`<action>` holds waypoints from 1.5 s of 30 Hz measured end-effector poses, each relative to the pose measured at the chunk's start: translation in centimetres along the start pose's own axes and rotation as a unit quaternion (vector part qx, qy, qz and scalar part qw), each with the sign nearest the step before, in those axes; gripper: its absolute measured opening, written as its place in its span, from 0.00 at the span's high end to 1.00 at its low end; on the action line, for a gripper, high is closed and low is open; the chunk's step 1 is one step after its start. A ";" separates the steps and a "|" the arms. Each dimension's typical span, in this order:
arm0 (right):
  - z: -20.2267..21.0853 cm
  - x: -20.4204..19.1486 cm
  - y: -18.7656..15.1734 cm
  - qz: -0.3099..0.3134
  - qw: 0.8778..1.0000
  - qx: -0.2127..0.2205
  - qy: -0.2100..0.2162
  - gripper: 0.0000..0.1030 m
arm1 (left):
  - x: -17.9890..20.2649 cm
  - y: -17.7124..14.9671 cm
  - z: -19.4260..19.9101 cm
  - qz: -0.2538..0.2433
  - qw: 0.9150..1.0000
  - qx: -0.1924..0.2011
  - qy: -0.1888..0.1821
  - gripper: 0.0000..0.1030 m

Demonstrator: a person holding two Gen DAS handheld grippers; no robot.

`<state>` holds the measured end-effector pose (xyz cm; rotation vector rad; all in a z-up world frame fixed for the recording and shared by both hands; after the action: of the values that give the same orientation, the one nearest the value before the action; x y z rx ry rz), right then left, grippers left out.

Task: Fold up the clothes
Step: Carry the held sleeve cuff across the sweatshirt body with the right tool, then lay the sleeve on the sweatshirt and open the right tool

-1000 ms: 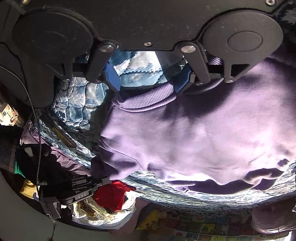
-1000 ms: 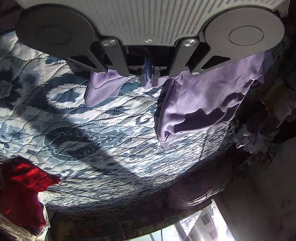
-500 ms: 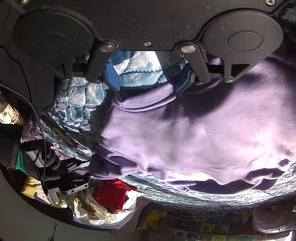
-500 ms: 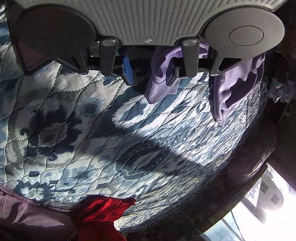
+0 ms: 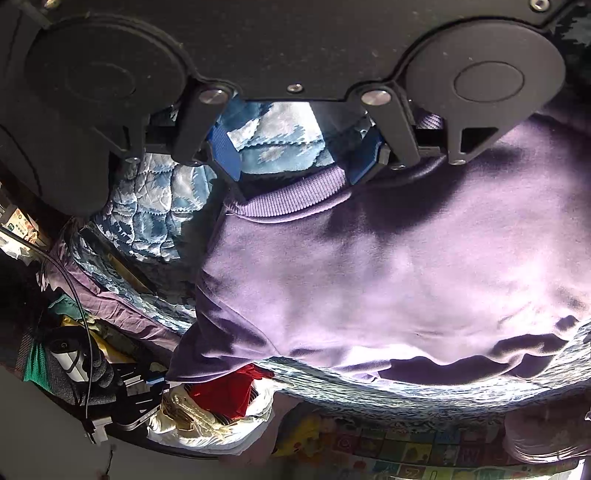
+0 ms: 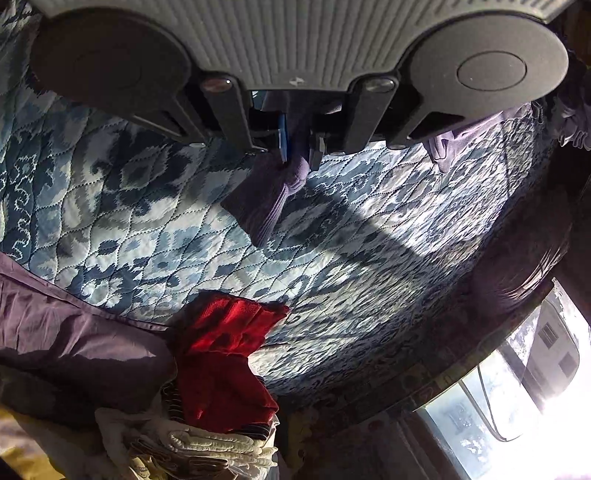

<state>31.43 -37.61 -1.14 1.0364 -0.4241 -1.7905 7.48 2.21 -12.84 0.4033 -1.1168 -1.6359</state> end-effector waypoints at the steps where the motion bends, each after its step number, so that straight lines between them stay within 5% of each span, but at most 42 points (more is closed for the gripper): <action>1: -1.0 0.0 0.4 -0.003 1.000 -0.001 0.002 0.77 | 0.0 0.0 0.0 0.000 1.000 -0.001 0.001 0.37; 8: -2.2 3.2 0.2 -0.057 0.998 0.030 0.011 0.70 | 0.0 0.0 0.0 -0.003 1.000 0.001 0.003 0.37; 14: -4.5 7.4 -3.2 -0.117 0.993 -0.004 -0.021 0.68 | 0.0 -0.1 0.0 -0.003 1.000 0.003 0.002 0.37; 21: -8.8 7.0 -5.0 -0.138 0.990 -0.027 -0.012 0.68 | -0.2 -0.1 0.0 0.001 1.000 0.004 -0.002 0.37; 24: -9.7 6.4 -5.2 -0.142 0.989 -0.031 0.001 0.74 | -0.3 0.0 -0.1 0.003 1.000 0.004 -0.004 0.37; 25: -9.7 6.4 -5.1 -0.147 0.989 -0.032 0.009 0.86 | -0.3 0.0 -0.1 0.003 1.000 0.004 -0.005 0.37; 26: -9.5 6.2 -5.0 -0.149 0.988 -0.028 0.015 0.87 | -0.3 0.0 -0.1 0.005 1.000 0.004 -0.005 0.37; 32: -1.3 6.3 -2.2 -0.144 0.989 0.033 -0.003 0.88 | -0.2 0.1 -0.1 0.007 1.000 0.003 -0.004 0.37; 36: 2.3 6.2 0.2 -0.108 0.993 0.036 -0.017 0.88 | -0.1 0.0 -0.1 0.003 1.000 0.004 -0.001 0.37; 40: -0.5 6.2 -0.7 -0.024 0.993 -0.016 -0.113 0.84 | -0.1 0.2 0.0 0.007 1.000 0.001 -0.001 0.37; 45: 0.1 6.2 -2.9 0.006 0.990 0.021 -0.138 0.77 | -0.2 0.0 0.4 0.015 1.000 -0.002 -0.003 0.37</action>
<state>28.76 -41.75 -5.89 0.8134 -0.6391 -1.9290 7.27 2.60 -12.64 0.3773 -1.1198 -1.6143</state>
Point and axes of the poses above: each gripper's, at about its wrist camera, not at the fingertips, and z roughly against the way its jaws point, x to its right, y to its top, the point moved 2 cm from there along -z, roughly the way its jaws point, and after that the axes turned 5 degrees about x, right-handed, at the moved point
